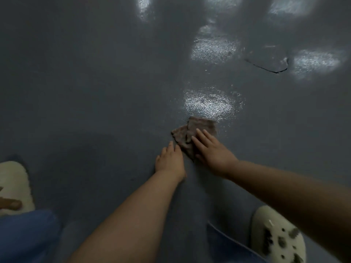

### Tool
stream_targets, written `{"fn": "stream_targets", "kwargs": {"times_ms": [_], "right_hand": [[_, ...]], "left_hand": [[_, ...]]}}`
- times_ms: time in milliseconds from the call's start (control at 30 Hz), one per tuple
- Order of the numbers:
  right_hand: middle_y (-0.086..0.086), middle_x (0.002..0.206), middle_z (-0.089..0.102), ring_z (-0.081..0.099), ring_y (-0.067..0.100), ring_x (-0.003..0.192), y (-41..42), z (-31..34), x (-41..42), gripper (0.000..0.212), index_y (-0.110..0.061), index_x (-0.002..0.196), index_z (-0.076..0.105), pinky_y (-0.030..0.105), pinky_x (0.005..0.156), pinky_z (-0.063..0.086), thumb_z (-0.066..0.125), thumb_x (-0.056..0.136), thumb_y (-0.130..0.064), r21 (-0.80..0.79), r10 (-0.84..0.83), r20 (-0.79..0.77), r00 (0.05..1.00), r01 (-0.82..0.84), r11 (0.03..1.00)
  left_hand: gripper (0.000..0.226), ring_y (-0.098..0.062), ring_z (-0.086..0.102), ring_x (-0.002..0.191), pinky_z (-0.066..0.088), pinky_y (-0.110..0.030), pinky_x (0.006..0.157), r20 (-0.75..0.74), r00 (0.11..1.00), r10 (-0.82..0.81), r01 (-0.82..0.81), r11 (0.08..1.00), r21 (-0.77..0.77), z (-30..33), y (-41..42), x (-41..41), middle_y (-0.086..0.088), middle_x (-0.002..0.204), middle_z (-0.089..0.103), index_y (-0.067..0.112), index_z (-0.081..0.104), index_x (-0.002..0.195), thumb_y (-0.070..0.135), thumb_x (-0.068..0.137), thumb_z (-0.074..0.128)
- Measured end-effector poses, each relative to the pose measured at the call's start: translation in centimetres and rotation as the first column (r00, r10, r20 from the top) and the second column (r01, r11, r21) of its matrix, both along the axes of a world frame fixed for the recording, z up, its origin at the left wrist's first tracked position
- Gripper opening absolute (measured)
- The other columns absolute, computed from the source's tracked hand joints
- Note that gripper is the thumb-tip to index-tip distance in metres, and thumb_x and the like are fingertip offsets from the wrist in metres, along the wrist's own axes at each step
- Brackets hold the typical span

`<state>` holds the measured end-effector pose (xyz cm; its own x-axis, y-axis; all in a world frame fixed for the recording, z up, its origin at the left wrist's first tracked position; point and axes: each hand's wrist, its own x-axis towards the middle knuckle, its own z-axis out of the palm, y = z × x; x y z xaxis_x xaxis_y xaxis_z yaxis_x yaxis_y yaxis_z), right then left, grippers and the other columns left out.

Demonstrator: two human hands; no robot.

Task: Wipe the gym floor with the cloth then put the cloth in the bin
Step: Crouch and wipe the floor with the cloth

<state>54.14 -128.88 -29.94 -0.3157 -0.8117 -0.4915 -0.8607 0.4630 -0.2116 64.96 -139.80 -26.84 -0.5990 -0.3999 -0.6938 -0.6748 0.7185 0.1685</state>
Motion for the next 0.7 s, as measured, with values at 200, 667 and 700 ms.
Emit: {"fn": "stream_targets", "kwargs": {"times_ms": [200, 667, 700], "right_hand": [[0.019, 0.135, 0.053, 0.050, 0.047, 0.121, -0.6, -3.1, -0.3, 0.052, -0.032, 0.128, 0.059, 0.055, 0.095, 0.042, 0.036, 0.084, -0.049, -0.102, 0.003, -0.095, 0.995, -0.012, 0.995], [0.003, 0.160, -0.007, -0.009, 0.031, 0.146, 11.4, -3.0, -6.7, 0.052, -0.039, 0.150, 0.013, 0.054, 0.114, 0.000, 0.029, 0.100, -0.042, -0.064, -0.720, -0.103, 0.687, 0.717, 0.694], [0.005, 0.160, -0.006, -0.007, 0.033, 0.146, 10.5, -3.1, -5.7, 0.051, -0.039, 0.150, 0.014, 0.054, 0.114, 0.001, 0.027, 0.100, -0.042, -0.041, -0.699, -0.088, 0.709, 0.699, 0.714]], "left_hand": [[0.096, -0.024, 0.005, 0.146, 0.016, -0.036, 0.115, -0.017, 1.000, -0.009, 0.008, 0.998, -0.067, -0.7, 1.6, -1.4, -0.006, 0.159, -0.003, 0.011, 0.008, 0.151, 0.037, 0.082, 0.070], [0.086, -0.029, 0.009, 0.145, 0.018, -0.038, 0.114, -0.040, 0.969, -0.244, 0.240, 0.966, -0.093, -1.4, 8.7, -7.3, -0.013, 0.158, 0.000, 0.023, 0.014, 0.150, 0.035, 0.084, 0.068], [0.084, -0.028, 0.009, 0.144, 0.019, -0.038, 0.114, -0.031, 0.969, -0.245, 0.241, 0.965, -0.108, -1.5, 8.8, -7.3, -0.013, 0.158, 0.000, 0.023, 0.014, 0.150, 0.034, 0.085, 0.066]]}}
